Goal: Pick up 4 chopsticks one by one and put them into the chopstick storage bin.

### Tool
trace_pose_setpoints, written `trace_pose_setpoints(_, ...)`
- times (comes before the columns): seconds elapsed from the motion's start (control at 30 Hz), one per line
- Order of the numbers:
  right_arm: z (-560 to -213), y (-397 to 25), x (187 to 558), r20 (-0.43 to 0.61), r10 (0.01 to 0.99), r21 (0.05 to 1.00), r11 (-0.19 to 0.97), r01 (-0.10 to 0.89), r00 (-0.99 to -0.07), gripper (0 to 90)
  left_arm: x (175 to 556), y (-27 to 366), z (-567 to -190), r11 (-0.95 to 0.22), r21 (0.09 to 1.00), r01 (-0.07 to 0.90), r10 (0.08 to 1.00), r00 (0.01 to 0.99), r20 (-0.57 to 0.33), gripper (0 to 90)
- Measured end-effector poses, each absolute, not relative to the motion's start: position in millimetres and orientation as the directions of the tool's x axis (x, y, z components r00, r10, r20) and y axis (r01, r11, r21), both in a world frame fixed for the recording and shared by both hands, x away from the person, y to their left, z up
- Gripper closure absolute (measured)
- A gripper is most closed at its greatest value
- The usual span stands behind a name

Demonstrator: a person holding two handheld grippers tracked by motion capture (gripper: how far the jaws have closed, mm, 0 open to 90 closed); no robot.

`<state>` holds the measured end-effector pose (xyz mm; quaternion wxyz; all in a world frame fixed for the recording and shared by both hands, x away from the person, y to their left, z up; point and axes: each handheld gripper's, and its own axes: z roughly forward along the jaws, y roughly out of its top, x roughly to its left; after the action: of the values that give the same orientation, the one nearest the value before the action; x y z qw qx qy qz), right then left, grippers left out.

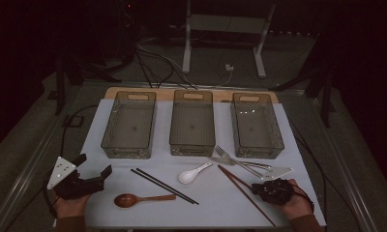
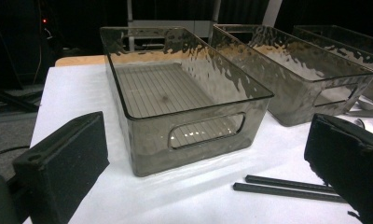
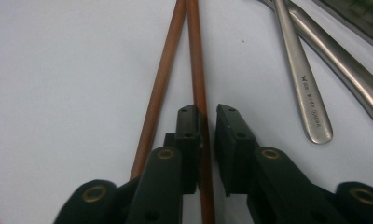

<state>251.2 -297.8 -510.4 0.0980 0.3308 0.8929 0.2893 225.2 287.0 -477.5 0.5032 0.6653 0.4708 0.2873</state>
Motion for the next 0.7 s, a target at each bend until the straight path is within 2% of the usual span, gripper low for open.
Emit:
trace_pose_setpoints(0.43, -510.3, -300.3, 251.3, 0.025, 0.652, 0.593, 0.6, 0.536, -0.758, 85.4, 225.6, 285.8, -477.4, -0.052, 0.939, 0.34, 0.914, 0.394, -0.092, 0.6)
trace_pose_setpoints(0.7, -500.0, -305.5, 251.2, 0.032, 0.688, 0.66, 0.531, 0.532, -0.725, 85.4, 226.3, 283.3, -476.8, -0.049, 0.937, 0.345, 0.912, 0.398, -0.098, 0.6)
